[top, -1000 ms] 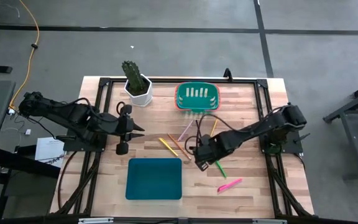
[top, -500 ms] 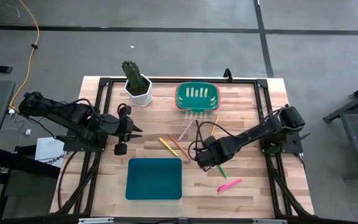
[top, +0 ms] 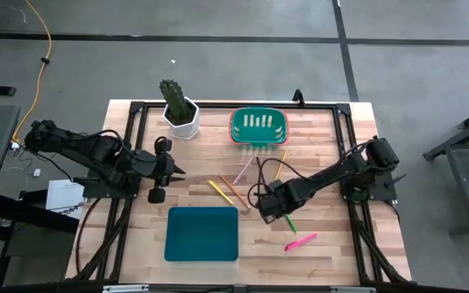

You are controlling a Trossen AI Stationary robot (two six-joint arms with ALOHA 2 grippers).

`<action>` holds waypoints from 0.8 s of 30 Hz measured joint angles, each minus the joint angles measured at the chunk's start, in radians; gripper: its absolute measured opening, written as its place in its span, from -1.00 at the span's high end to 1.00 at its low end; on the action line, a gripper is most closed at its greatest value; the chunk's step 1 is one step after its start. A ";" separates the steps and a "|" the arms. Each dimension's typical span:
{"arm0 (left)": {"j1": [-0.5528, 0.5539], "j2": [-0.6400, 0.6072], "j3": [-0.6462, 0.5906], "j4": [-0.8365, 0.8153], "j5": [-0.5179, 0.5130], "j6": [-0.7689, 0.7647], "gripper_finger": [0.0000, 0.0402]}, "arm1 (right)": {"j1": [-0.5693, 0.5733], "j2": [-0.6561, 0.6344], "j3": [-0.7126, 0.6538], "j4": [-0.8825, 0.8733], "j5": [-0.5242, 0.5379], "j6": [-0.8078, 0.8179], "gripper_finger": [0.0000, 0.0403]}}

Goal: Sort pens & pencils
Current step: Put the green pen into the green basket

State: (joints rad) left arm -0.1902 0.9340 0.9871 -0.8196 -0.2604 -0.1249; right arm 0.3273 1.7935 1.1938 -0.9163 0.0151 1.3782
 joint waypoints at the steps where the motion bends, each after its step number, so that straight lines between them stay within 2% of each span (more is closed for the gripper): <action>1: 0.000 0.000 0.000 0.000 0.000 0.000 0.64 | -0.011 0.000 0.000 0.000 0.000 -0.008 0.31; 10: 0.000 0.000 0.000 0.000 0.008 -0.001 0.64 | -0.099 0.000 0.000 0.003 -0.035 -0.100 0.31; 24: 0.000 0.000 0.000 -0.010 0.010 -0.011 0.64 | -0.038 -0.001 -0.024 -0.004 -0.056 -0.047 0.31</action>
State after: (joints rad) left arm -0.1902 0.9340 0.9871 -0.8299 -0.2501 -0.1360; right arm 0.2897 1.7927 1.1694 -0.9198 -0.0407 1.3311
